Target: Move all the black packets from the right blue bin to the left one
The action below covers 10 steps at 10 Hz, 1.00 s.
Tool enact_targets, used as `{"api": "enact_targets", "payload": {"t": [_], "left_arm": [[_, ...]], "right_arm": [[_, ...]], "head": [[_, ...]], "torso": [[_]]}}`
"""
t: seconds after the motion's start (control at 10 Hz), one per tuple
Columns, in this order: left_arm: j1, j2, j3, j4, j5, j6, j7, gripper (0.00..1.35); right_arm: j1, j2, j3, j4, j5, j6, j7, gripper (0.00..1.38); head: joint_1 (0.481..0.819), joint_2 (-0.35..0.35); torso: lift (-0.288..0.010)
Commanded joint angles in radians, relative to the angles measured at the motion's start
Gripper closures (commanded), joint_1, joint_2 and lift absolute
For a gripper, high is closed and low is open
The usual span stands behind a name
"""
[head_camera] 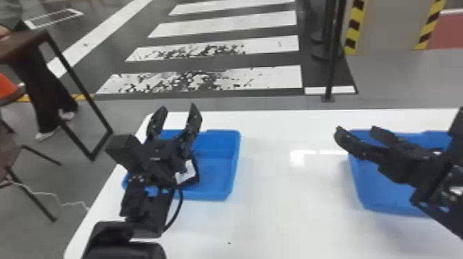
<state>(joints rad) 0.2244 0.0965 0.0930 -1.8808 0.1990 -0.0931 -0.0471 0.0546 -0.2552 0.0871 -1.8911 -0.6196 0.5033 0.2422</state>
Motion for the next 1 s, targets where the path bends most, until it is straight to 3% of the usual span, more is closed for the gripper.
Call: {"api": "enact_targets", "payload": {"t": [0.0, 0.4, 0.7, 0.9], "left_arm": [[0.038, 0.0, -0.007, -0.081, -0.018, 0.019, -0.011, 0.15], [0.08, 0.003, -0.009, -0.158, -0.021, 0.093, -0.027, 0.15], [0.087, 0.003, -0.007, -0.158, -0.021, 0.095, -0.031, 0.16], [0.087, 0.003, -0.007, -0.158, -0.025, 0.093, -0.031, 0.16]], "right_arm": [[0.07, 0.013, -0.093, -0.147, 0.085, 0.11, -0.069, 0.08], [0.095, 0.028, -0.199, -0.213, 0.177, 0.336, -0.302, 0.08], [-0.04, 0.027, -0.227, -0.051, 0.235, 0.41, -0.314, 0.08], [-0.116, 0.016, -0.227, 0.037, 0.251, 0.464, -0.305, 0.08]], "head": [[0.679, 0.186], [0.695, 0.049], [0.695, -0.033], [0.695, -0.052]], "torso": [[-0.14], [-0.14], [-0.14], [-0.14]]}}
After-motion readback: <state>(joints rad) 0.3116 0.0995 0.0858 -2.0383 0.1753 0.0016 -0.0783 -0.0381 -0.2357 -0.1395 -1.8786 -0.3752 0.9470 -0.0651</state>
